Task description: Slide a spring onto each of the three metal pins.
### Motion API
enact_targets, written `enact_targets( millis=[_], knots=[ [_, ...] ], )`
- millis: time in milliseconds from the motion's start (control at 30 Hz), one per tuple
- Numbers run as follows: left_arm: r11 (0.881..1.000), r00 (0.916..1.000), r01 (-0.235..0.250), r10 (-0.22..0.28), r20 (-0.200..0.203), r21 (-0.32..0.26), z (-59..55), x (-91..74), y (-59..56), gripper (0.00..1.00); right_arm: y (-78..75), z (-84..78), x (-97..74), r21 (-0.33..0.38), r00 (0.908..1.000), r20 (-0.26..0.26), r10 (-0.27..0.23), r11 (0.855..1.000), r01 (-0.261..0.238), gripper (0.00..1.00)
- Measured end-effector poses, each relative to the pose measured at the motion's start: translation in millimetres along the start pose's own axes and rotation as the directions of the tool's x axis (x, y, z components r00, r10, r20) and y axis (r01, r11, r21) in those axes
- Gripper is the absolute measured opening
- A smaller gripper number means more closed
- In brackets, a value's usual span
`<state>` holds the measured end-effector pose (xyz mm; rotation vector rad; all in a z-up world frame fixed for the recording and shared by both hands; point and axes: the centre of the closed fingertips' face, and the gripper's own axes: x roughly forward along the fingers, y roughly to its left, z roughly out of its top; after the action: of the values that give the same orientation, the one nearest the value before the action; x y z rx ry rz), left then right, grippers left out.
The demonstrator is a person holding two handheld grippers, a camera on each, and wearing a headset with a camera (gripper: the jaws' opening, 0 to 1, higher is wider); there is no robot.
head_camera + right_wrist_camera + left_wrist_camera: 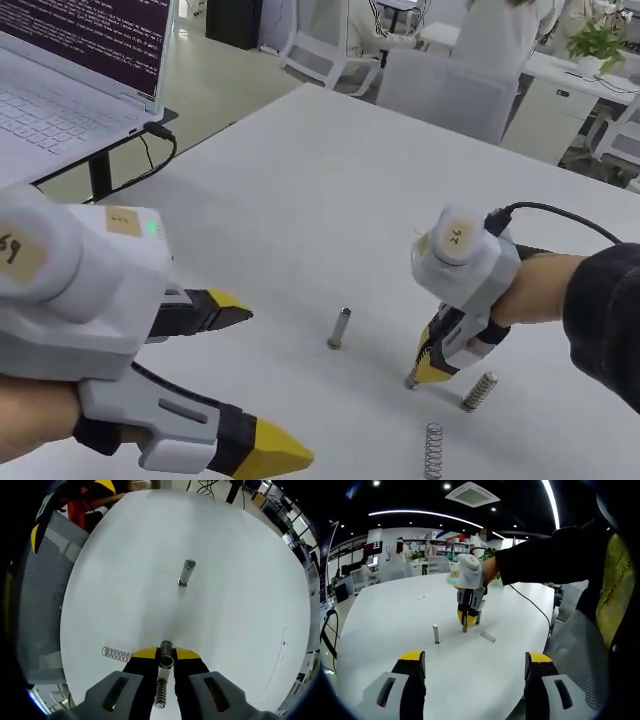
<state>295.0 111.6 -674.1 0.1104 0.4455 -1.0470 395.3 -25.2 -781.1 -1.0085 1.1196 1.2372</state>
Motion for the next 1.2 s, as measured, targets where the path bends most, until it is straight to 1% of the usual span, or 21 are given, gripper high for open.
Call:
enact_targets(
  millis=[333,700,1000,1200],
  knots=[
    [1.000,1.0000,0.001,-0.001,0.002,-0.001,0.1,-0.4,0.7,0.78,-0.1,0.0,3.9,0.003,1.0000,-0.001,-0.004,1.000,0.004,0.09],
    [1.000,1.0000,0.004,-0.004,-0.001,0.002,0.4,0.2,0.0,0.78,-0.9,2.3,0.7,0.024,0.9997,0.024,-0.009,1.000,0.008,0.16],
    [1.000,0.9999,0.009,-0.009,-0.004,0.013,3.8,1.3,-2.5,0.78,-1.9,4.5,-13.5,0.036,0.9977,0.056,-0.037,0.999,0.035,0.19],
    [1.000,0.9999,0.014,-0.013,-0.007,0.026,6.4,1.3,-4.9,0.77,-1.8,8.3,-27.5,0.043,0.9936,0.091,-0.068,0.997,0.064,0.19]
  ],
)
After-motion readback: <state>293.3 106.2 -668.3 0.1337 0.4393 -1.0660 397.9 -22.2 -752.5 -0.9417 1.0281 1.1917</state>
